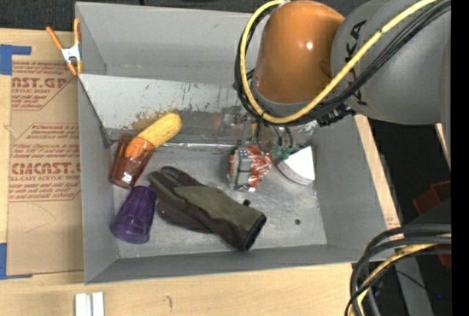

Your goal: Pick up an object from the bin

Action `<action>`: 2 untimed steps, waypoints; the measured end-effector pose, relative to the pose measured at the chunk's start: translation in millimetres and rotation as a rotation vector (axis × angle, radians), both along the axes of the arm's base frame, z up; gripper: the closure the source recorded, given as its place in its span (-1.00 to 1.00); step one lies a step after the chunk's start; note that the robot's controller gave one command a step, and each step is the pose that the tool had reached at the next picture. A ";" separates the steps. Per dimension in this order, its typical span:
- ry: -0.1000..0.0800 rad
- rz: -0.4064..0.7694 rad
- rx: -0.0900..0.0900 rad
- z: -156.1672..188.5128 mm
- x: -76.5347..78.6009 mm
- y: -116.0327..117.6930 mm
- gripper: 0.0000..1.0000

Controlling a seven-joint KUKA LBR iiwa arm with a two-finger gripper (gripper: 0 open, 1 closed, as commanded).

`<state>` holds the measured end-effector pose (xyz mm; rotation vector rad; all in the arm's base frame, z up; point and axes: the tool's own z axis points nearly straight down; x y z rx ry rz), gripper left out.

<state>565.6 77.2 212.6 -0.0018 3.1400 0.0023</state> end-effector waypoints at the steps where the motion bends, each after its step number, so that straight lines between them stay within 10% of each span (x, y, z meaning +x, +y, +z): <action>1: -0.007 0.050 -0.001 -48.7 -5.6 2.8 -1.00; 2: -0.003 0.063 0.000 -109.9 -25.3 32.3 -1.00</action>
Offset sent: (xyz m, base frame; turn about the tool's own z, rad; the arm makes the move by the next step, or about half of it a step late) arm -0.0391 0.0534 -0.1426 -0.0668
